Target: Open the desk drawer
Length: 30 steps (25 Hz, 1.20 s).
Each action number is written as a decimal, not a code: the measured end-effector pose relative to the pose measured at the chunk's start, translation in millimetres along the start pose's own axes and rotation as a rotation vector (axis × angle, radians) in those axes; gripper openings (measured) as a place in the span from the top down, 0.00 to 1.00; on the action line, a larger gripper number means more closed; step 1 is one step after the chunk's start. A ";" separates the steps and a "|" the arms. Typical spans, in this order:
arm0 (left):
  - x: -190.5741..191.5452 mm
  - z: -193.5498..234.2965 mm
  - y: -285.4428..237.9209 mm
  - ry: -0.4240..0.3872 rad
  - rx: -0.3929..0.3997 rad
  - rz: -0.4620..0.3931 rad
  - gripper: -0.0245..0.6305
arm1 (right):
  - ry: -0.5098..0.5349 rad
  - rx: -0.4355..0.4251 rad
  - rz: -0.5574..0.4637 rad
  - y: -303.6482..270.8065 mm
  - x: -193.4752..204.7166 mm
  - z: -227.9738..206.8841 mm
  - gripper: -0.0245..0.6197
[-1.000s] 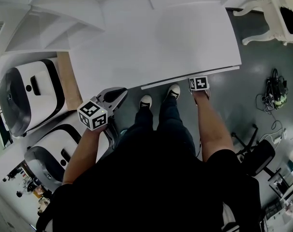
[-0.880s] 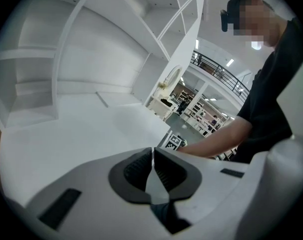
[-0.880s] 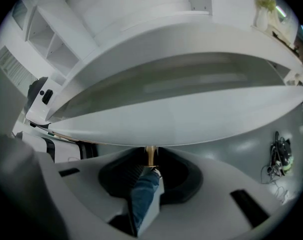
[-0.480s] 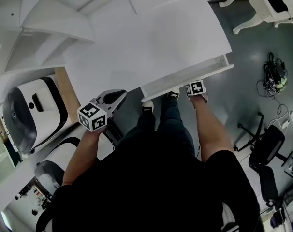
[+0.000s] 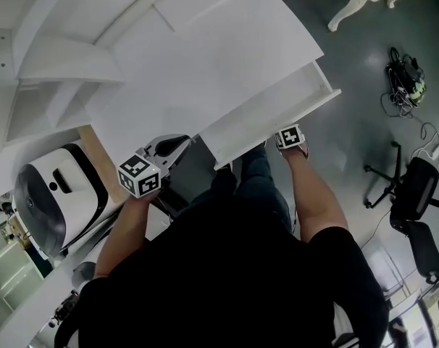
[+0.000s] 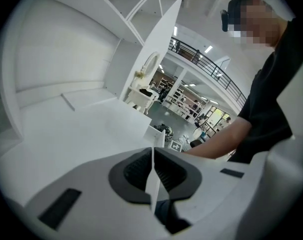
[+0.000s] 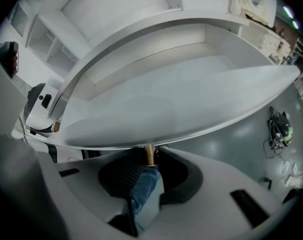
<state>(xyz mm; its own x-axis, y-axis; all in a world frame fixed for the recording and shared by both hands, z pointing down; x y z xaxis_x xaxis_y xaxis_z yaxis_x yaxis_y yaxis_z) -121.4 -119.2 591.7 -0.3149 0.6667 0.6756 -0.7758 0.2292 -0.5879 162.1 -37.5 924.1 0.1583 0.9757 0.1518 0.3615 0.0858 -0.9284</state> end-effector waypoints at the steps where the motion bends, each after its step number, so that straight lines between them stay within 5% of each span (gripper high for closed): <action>1: -0.9 -2.1 -2.6 -0.007 0.008 0.005 0.93 | -0.004 0.001 -0.001 1.2 5.5 -0.7 0.82; 18: -9.0 -31.8 -40.0 -0.099 0.121 0.075 0.93 | -0.035 0.028 0.010 12.0 73.2 -9.7 0.82; 23: -8.4 -34.8 -44.5 -0.108 0.137 0.085 0.93 | -0.081 -0.104 0.008 9.7 85.6 13.7 0.82; 27: -8.0 -33.9 -47.8 -0.104 0.143 0.087 0.93 | -0.058 0.042 0.133 22.1 109.7 -11.4 0.82; 30: -9.0 -32.5 -49.0 -0.102 0.144 0.086 0.93 | -0.056 -0.019 0.092 17.5 101.1 -2.1 0.82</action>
<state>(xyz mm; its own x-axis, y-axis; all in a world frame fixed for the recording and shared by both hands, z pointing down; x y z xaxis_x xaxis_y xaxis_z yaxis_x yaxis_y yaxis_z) -62.7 -113.4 600.0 -0.4314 0.6025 0.6715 -0.8114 0.0662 -0.5807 186.3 62.2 923.9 0.1397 0.9891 0.0465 0.3657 -0.0079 -0.9307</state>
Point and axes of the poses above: the fingertips, and each gripper's own axes: y backward along the fingers, z to its left, x out of its underside, the point moved 2 cm from there along y, backward along the fingers, and after that the axes turned 3 degrees about -x, right-handed, at the moved point
